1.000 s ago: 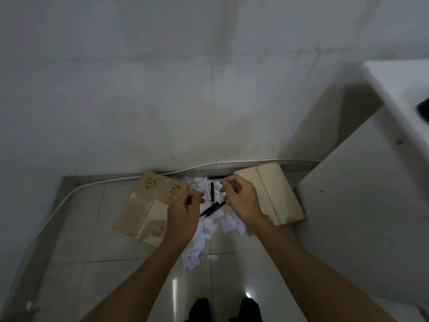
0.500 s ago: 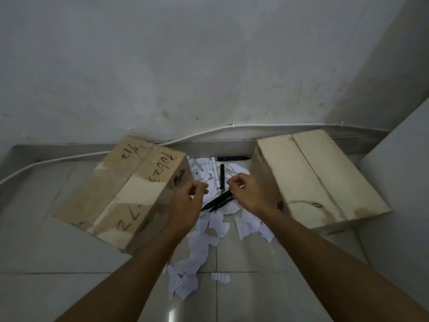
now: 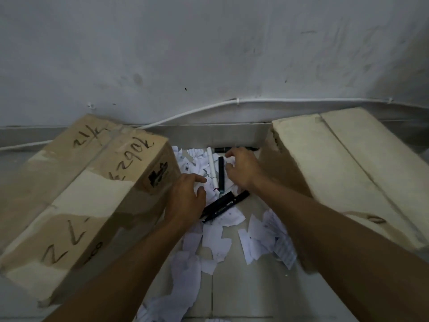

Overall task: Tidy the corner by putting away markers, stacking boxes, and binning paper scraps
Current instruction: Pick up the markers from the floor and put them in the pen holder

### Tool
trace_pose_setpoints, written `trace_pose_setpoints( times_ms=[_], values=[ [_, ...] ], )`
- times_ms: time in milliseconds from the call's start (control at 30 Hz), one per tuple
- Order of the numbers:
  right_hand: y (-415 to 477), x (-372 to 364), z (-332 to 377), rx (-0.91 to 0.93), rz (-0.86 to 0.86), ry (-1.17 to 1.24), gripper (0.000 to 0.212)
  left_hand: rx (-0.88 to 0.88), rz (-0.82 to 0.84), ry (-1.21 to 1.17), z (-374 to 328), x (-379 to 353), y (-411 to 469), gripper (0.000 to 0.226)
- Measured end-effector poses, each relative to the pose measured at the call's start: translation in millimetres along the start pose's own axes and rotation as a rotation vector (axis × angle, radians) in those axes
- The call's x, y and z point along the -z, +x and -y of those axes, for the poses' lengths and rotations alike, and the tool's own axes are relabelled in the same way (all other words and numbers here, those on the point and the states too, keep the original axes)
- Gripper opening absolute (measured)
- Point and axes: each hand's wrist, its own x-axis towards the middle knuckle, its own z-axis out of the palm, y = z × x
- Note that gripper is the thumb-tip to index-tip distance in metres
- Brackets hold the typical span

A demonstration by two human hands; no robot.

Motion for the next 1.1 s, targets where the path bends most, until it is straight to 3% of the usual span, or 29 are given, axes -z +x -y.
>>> trace_pose_setpoints(
  times_ms=[167, 467, 567, 700, 767, 867, 933, 1100],
  values=[
    [39.9, -6.5, -10.6, 0.036, 0.043, -0.264, 0.043, 0.013, -0.113, 0.079, 12.0, -19.1, 18.7, 0.030],
    [53.2, -24.0, -28.7, 0.023, -0.063, -0.476, 0.055, -0.011, -0.059, 0.181, 21.7, -35.3, 20.5, 0.043],
    [49.7, -27.1, -23.3, 0.053, -0.206, -0.388, 0.036, 0.003, -0.096, 0.026, 17.9, -29.5, 21.4, 0.040],
    [34.0, -24.6, -8.5, 0.170, -0.434, 0.046, 0.013, 0.071, -0.178, -0.068, 3.6, -28.3, 31.3, 0.036],
    [25.2, -26.0, -1.2, 0.091, -0.393, 0.171, 0.015, 0.104, -0.160, -0.051, -2.3, -29.3, 38.7, 0.035],
    [17.4, -38.3, 1.2, -0.187, -0.159, 0.136, 0.025, 0.194, -0.103, -0.054, -7.3, -30.6, 51.3, 0.030],
    [12.9, -51.4, -0.3, -0.221, -0.063, 0.056, 0.033, 0.270, -0.105, -0.088, -9.0, -31.9, 58.4, 0.024],
    [9.7, -52.5, -2.8, -0.240, -0.088, 0.123, 0.029, 0.310, -0.209, -0.174, -21.8, -29.9, 64.1, 0.025]
  ],
)
